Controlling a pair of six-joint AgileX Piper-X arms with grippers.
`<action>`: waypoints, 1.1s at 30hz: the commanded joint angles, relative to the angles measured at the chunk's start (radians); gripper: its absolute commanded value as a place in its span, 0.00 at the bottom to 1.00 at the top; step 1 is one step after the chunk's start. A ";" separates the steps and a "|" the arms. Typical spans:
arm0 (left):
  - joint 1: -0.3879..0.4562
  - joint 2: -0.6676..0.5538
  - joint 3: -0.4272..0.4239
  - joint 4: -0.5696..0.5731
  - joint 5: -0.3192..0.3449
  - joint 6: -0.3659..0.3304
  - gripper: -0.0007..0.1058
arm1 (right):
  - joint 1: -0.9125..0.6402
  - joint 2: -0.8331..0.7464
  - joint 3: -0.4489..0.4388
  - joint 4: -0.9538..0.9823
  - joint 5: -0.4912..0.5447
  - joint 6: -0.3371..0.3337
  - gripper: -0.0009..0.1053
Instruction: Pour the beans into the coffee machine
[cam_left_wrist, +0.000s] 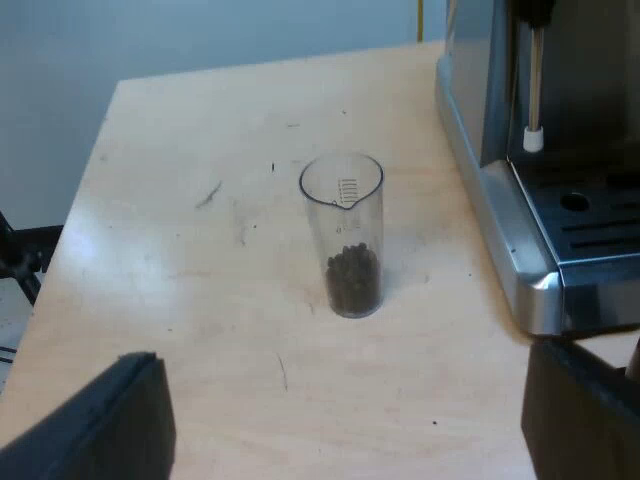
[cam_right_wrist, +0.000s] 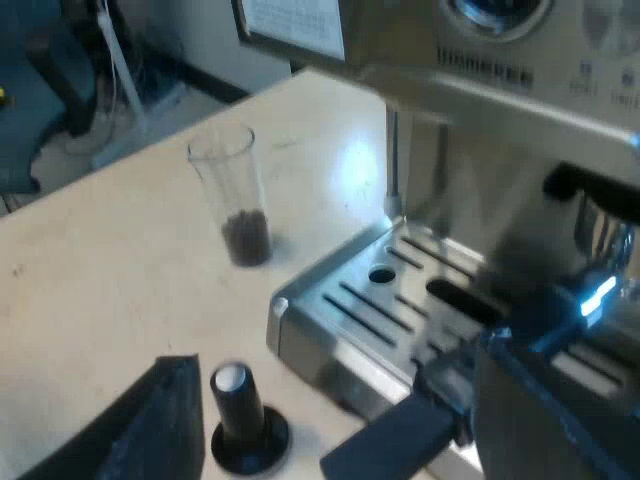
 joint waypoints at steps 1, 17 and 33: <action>-0.002 0.032 -0.004 -0.018 0.027 -0.001 0.69 | 0.002 -0.001 -0.010 -0.024 -0.002 -0.012 0.57; -0.002 0.420 -0.001 -0.300 0.102 -0.001 0.95 | 0.002 -0.001 -0.010 -0.024 -0.002 -0.012 0.57; -0.002 0.578 0.222 -0.747 0.102 -0.001 0.95 | 0.002 -0.001 -0.010 -0.024 -0.002 -0.012 0.57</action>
